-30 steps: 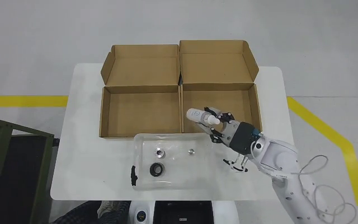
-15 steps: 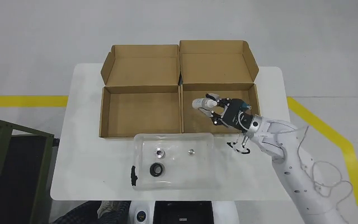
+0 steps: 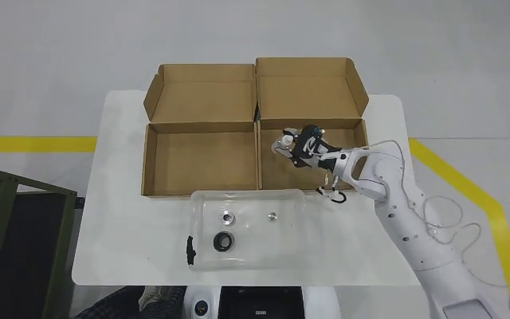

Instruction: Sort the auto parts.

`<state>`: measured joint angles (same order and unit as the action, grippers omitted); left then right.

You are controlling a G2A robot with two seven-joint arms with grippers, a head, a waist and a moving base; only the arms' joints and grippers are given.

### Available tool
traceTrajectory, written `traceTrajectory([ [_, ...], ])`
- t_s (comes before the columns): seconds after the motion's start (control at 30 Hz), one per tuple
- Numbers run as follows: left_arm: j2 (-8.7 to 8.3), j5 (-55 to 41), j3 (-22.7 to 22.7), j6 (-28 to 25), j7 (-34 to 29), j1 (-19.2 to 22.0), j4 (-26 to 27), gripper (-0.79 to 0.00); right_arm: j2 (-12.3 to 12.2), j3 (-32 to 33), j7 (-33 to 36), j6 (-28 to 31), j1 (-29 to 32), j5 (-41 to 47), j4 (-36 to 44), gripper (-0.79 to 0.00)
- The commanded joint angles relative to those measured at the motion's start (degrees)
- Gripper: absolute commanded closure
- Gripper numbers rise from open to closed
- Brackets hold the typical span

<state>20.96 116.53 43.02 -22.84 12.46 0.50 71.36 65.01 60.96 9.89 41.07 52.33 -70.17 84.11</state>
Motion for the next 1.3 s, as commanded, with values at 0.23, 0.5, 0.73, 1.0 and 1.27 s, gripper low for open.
traceTrajectory([
  [0.23,0.00,0.00,0.00,0.00,0.00,0.00,0.00,-0.785,1.45,-3.82,-0.04,-0.91,-4.45,0.79,-7.46,0.000],
  [0.5,0.00,0.00,0.00,0.00,0.00,0.00,0.00,-0.785,2.20,-5.54,-0.20,-0.91,-5.88,1.13,-10.24,-0.345],
  [0.73,0.00,0.00,0.00,0.00,0.00,0.00,0.00,-0.785,2.39,-5.20,-0.96,-1.31,-6.14,1.76,-9.98,-0.785],
  [1.0,0.00,0.00,0.00,0.00,0.00,0.00,0.00,-0.785,0.90,-0.28,0.94,-0.15,-3.33,0.31,-1.10,-0.785],
  [1.27,0.00,0.00,0.00,0.00,0.00,0.00,0.00,-0.785,-0.97,4.65,6.81,2.15,4.62,-0.15,15.80,-0.785],
])
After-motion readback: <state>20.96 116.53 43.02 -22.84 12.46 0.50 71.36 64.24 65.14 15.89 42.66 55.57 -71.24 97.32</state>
